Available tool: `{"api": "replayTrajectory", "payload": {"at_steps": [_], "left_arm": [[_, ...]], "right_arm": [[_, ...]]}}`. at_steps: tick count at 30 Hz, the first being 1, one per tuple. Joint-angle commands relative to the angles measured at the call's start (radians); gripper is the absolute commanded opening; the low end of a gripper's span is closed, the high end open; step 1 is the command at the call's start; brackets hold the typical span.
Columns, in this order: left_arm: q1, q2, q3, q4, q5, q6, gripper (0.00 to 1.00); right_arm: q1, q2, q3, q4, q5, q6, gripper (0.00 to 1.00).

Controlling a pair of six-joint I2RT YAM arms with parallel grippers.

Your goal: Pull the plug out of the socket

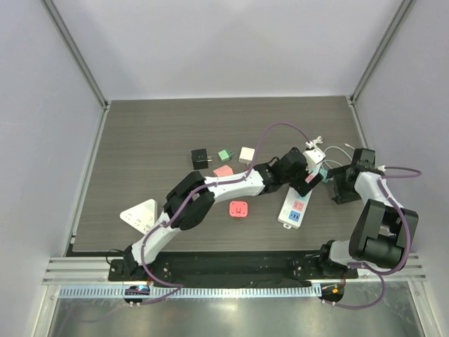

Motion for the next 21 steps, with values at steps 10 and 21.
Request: {"api": "replayTrajectory", "payload": {"at_steps": [10, 21], "left_arm": [[0.016, 0.063, 0.118, -0.042, 0.029, 0.004, 1.0], [0.048, -0.02, -0.004, 0.038, 0.129, 0.03, 1.0]], "right_arm": [[-0.001, 0.047, 0.108, -0.014, 0.013, 0.22, 0.8], [0.007, 0.107, 0.146, -0.085, 0.007, 0.416, 0.79]]}}
